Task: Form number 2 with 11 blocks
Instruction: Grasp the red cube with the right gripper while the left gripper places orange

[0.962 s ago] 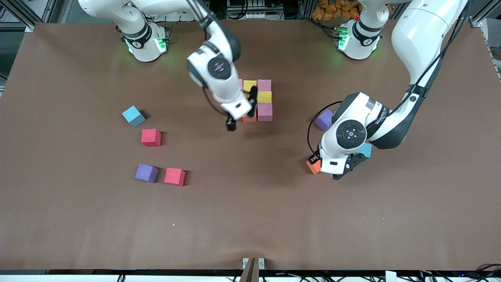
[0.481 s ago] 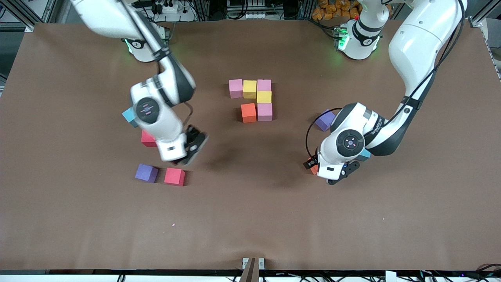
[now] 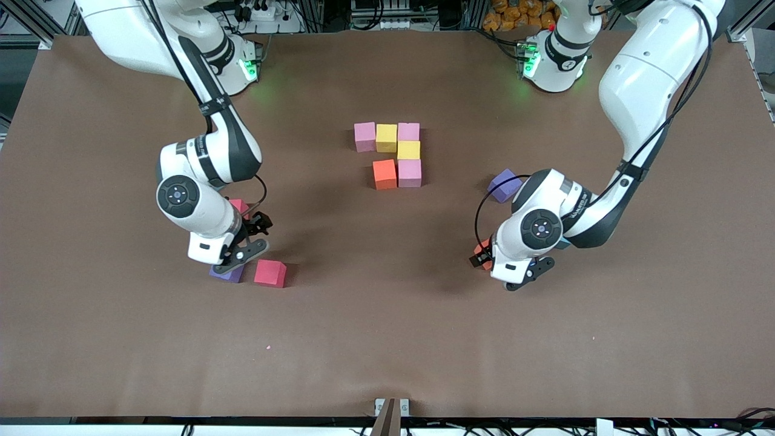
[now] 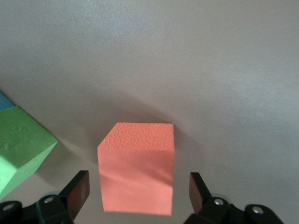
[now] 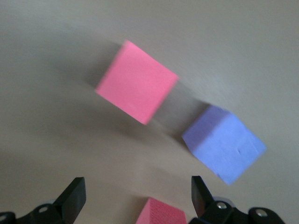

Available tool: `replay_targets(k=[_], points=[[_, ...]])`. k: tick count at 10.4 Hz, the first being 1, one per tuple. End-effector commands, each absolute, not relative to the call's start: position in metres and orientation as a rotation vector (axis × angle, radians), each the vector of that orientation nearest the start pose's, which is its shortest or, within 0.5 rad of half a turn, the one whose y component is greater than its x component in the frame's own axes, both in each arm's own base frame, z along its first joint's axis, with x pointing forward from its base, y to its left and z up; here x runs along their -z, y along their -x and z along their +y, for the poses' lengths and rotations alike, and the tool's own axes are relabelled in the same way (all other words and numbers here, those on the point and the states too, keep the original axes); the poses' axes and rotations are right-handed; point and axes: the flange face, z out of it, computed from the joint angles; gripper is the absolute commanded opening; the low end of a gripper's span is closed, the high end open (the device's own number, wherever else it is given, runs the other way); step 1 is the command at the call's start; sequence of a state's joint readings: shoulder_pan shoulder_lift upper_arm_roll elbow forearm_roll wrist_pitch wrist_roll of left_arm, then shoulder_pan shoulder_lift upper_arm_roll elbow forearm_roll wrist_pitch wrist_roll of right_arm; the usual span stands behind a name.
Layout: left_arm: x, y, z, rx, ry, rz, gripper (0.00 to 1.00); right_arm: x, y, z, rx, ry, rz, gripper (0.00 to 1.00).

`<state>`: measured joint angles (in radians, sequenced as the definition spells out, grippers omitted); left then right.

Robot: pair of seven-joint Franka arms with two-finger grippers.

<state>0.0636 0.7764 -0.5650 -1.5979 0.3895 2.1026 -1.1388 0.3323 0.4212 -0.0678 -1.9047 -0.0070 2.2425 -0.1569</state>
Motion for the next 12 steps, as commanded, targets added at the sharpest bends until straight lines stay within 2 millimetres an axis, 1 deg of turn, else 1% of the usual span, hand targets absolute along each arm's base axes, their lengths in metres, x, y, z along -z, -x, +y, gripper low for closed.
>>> replay_targets(k=[1, 2, 3, 4, 5, 6, 7, 8, 9, 10, 11, 12], points=[[-0.202, -0.622, -0.263, -0.215, 2.985, -0.752, 0.81, -0.295, -0.577, 0.121, -0.157, 3.184, -0.434, 1.00], [-0.199, -0.621, -0.263, -0.224, 2.983, -0.750, 0.60, -0.298, -0.570, 0.103, -0.170, 3.190, -0.389, 1.00], [-0.200, -0.621, -0.264, -0.222, 2.984, -0.750, 0.29, -0.292, -0.562, 0.089, -0.194, 3.190, -0.352, 1.00], [-0.204, -0.621, -0.265, -0.211, 2.977, -0.778, 0.09, -0.287, -0.554, 0.072, -0.218, 3.189, -0.300, 1.00], [-0.211, -0.620, -0.271, -0.205, 2.968, -0.823, 0.00, -0.284, -0.543, 0.062, -0.240, 3.179, -0.253, 1.00], [-0.221, -0.616, -0.285, -0.186, 2.942, -0.927, 0.00, -0.275, -0.531, 0.062, -0.238, 3.175, -0.254, 1.00], [-0.235, -0.603, -0.321, -0.164, 2.925, -1.017, 0.00, -0.263, -0.518, 0.067, -0.207, 3.172, -0.274, 1.00], [-0.244, -0.590, -0.349, -0.158, 2.894, -1.131, 0.00, -0.256, -0.513, 0.071, -0.201, 3.173, -0.271, 1.00], [-0.255, -0.575, -0.381, -0.155, 2.876, -1.223, 0.00, -0.253, -0.511, 0.080, -0.206, 3.179, -0.238, 1.00], [-0.268, -0.559, -0.414, -0.148, 2.857, -1.315, 0.00, -0.252, -0.508, 0.096, -0.207, 3.176, -0.214, 1.00], [-0.279, -0.542, -0.447, -0.138, 2.825, -1.419, 0.00, -0.251, -0.507, 0.106, -0.186, 3.165, -0.213, 1.00], [-0.290, -0.521, -0.481, -0.131, 2.792, -1.514, 0.00, -0.247, -0.505, 0.106, -0.152, 3.163, -0.235, 1.00]])
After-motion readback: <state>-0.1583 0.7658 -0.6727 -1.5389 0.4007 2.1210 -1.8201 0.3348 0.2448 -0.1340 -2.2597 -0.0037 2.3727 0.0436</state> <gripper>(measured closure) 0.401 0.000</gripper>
